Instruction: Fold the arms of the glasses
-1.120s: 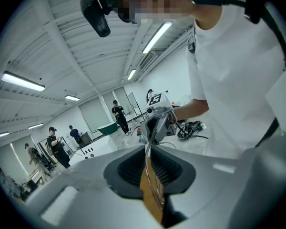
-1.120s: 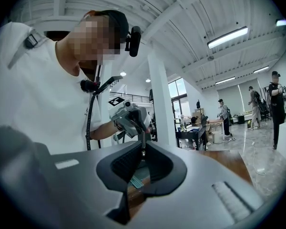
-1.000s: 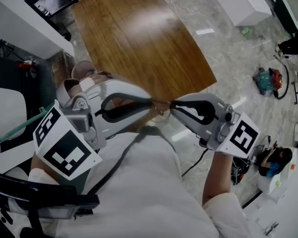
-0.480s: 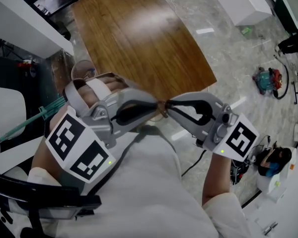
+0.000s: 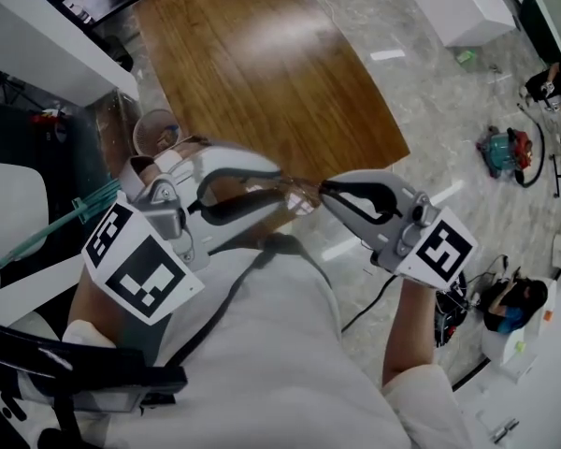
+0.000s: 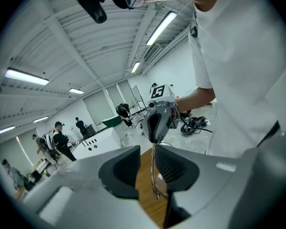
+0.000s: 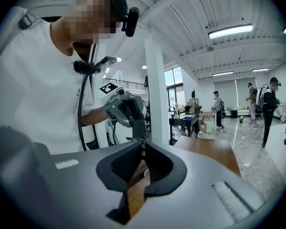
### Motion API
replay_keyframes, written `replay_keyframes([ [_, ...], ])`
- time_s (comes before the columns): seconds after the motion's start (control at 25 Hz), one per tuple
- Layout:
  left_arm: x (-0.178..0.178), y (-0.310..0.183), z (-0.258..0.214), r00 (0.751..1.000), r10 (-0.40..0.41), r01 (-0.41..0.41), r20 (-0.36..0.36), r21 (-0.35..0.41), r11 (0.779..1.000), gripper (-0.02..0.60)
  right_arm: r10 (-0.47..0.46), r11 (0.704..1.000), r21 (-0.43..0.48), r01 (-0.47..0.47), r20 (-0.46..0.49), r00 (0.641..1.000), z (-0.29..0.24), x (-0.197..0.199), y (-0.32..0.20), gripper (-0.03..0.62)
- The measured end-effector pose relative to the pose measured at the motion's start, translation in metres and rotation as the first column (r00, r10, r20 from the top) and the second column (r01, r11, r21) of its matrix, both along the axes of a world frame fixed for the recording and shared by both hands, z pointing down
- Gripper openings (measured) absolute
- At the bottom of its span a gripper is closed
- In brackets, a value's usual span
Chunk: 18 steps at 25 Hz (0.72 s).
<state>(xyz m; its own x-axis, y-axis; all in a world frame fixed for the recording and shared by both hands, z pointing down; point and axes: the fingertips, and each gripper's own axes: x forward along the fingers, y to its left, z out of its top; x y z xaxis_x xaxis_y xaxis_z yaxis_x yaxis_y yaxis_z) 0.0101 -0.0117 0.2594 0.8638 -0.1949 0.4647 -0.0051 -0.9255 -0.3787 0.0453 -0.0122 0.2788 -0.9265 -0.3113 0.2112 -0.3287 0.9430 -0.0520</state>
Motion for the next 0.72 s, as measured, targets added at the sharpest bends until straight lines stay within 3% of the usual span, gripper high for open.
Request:
replay_keyframes([
  [0.12, -0.010, -0.019, 0.025, 0.994, -0.103, 0.099, -0.045, -0.078, 0.992, 0.107, 0.026, 1.000, -0.012, -0.027, -0.104, 0.994, 0.028, 0.007, -0.009, 0.030],
  [0.2, -0.016, -0.030, 0.051, 0.987, -0.155, 0.151, -0.034, -0.113, 0.982, 0.107, 0.039, 0.998, -0.034, -0.048, -0.210, 0.977, 0.053, 0.011, -0.014, 0.031],
  [0.44, -0.013, -0.030, 0.133, 0.983, -0.182, 0.185, 0.032, -0.154, 0.971, 0.103, 0.038, 0.993, -0.090, -0.075, -0.361, 0.932, 0.097, 0.011, -0.023, 0.031],
  [0.56, -0.013, -0.031, 0.159, 0.970, -0.242, 0.240, 0.021, -0.214, 0.947, 0.082, 0.024, 0.992, -0.100, -0.082, -0.478, 0.878, 0.129, 0.010, -0.031, 0.031],
  [0.72, -0.023, -0.034, 0.196, 0.931, -0.365, 0.353, 0.019, -0.305, 0.885, 0.058, -0.034, 0.992, -0.116, -0.056, -0.659, 0.751, 0.183, 0.014, -0.034, 0.031],
])
